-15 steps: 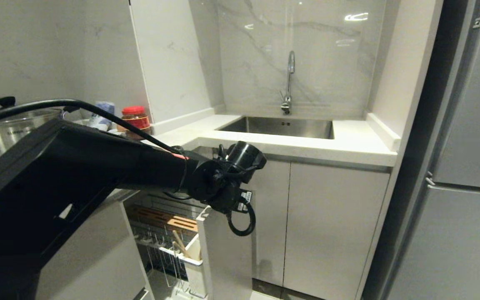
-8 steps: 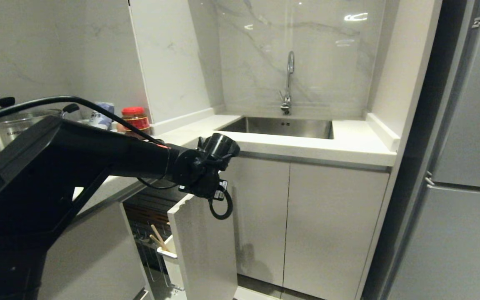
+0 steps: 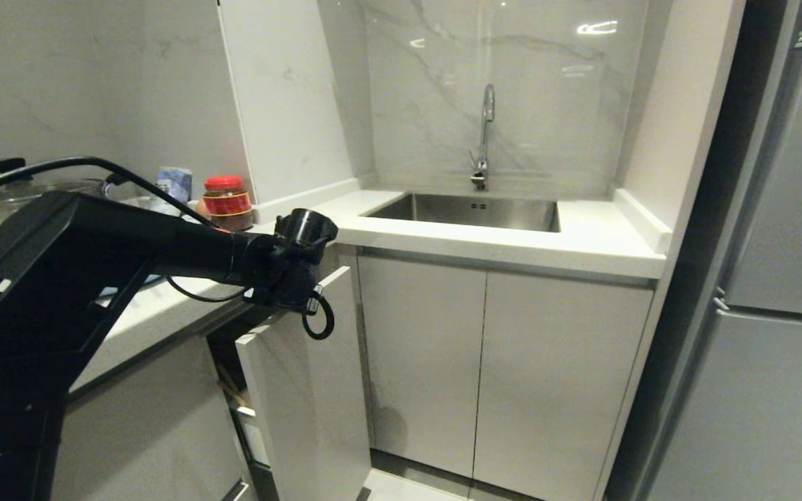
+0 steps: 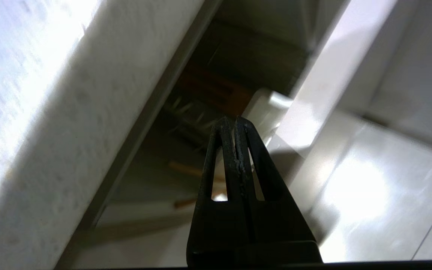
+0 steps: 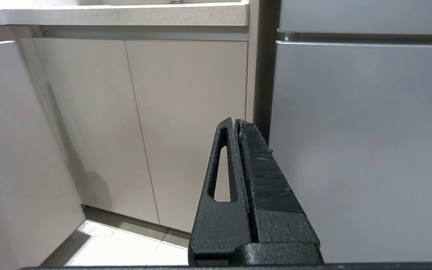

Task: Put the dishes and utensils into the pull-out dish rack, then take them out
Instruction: Close the cupboard

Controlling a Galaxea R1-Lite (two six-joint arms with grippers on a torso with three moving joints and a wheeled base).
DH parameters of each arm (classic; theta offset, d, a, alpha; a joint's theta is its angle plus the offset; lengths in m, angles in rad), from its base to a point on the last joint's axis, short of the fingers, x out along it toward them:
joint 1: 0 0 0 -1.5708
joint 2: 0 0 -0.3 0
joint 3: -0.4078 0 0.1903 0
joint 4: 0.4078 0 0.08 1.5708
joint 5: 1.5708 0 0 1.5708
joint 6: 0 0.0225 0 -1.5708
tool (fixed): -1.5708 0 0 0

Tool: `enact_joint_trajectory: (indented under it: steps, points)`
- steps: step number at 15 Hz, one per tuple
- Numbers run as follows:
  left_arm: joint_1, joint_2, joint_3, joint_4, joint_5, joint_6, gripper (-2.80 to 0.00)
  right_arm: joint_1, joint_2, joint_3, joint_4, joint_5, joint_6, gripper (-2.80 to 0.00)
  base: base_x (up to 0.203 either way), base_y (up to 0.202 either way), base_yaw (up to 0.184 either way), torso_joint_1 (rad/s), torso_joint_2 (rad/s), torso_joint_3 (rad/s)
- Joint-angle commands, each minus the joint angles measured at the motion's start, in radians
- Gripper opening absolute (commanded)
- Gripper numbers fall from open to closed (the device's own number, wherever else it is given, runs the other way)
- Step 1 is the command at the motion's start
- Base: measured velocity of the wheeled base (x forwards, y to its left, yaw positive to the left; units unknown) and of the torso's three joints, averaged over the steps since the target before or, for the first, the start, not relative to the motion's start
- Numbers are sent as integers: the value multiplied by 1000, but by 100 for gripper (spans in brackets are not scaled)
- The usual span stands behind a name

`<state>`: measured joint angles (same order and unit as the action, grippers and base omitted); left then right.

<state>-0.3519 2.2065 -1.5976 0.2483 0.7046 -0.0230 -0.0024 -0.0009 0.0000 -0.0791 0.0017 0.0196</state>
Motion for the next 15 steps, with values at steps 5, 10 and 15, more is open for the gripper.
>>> enact_joint_trajectory:
  steps: [5, 10, 15]
  points:
    - [-164, -177, 139, -163, 22, -8, -280, 1, -1, 26, -1, 0, 0, -280, 0, 0, 0, 0, 0, 0]
    - [-152, -123, 162, -156, 50, -7, -280, 1, -1, 26, -1, 0, 0, -280, 0, 0, 0, 0, 0, 0]
    - [-78, 53, 83, -161, 47, 18, -280, 1, -1, 26, -1, 0, 0, -280, 0, 0, 0, 0, 0, 0]
